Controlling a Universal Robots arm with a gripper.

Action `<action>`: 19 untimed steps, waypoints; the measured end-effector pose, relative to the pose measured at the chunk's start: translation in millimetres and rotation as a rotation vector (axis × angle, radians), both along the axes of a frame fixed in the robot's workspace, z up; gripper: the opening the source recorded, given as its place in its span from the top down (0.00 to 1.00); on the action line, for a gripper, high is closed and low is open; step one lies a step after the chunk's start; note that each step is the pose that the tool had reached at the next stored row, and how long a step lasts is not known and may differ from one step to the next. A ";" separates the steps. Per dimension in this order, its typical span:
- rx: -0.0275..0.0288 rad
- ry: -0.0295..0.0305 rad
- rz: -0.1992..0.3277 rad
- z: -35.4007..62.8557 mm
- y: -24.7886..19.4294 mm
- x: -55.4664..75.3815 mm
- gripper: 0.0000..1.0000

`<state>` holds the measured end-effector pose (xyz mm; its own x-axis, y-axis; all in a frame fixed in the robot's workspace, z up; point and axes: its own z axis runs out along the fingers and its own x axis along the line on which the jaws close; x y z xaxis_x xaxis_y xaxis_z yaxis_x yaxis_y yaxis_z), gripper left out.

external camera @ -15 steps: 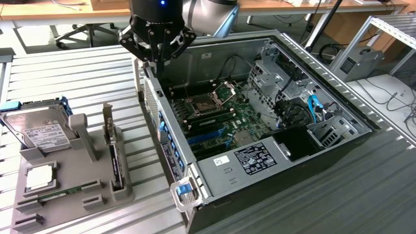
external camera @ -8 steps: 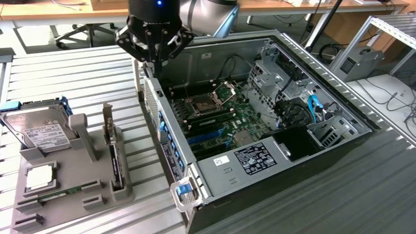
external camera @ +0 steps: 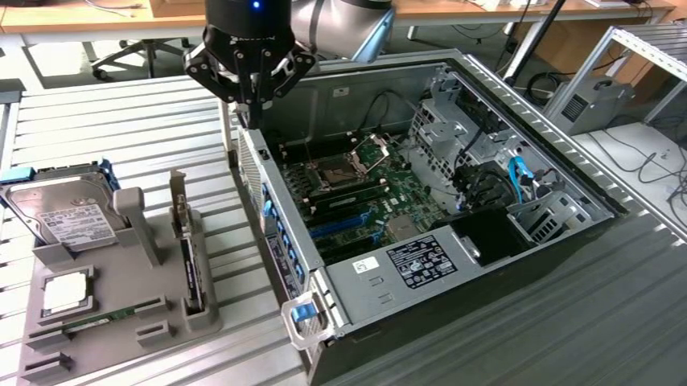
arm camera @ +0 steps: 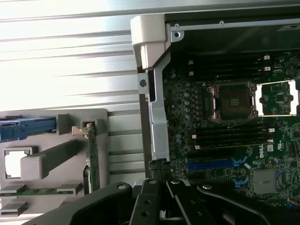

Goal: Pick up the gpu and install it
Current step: 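Reach for the gpu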

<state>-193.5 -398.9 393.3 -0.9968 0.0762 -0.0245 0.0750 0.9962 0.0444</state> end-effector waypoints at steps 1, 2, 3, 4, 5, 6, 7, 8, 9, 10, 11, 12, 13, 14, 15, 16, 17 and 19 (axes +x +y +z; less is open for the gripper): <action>-0.0001 0.0001 0.000 0.0 0.0 -0.7 0.89; 0.0000 0.0000 0.000 0.0 0.0 -1.2 0.89; 0.0000 0.0000 0.000 0.0 0.0 -1.7 0.89; 0.0000 0.0000 0.000 0.0 0.0 -2.2 0.89; 0.0000 0.0000 0.000 0.0 0.0 -2.6 0.89; 0.0000 0.0000 0.000 0.0 0.0 -3.1 0.89; 0.0000 0.0000 0.000 0.0 0.0 -3.5 0.89; 0.0000 0.0000 0.000 0.0 0.0 -3.9 0.89; 0.0000 0.0000 0.000 0.0 0.0 -4.3 0.89; -0.0001 0.0001 0.000 0.0 0.0 -4.6 0.89; 0.0000 0.0000 0.000 0.0 0.0 -5.0 0.89; 0.0000 0.0000 0.000 0.0 0.0 -5.3 0.89; -0.0001 0.0001 0.000 0.0 0.0 -5.8 0.89; 0.0000 0.0000 0.000 0.0 0.0 -6.2 0.89; 0.0000 0.0000 0.000 0.0 0.0 -6.6 0.89; 0.0000 0.0000 0.000 0.0 0.0 -7.1 0.89; 0.0000 0.0000 0.000 0.0 0.0 -7.5 0.89; 0.0000 0.0000 0.000 0.0 0.0 -8.3 0.89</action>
<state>-201.8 -398.9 393.3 -0.9968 0.0762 -0.0245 0.0751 0.9962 0.0444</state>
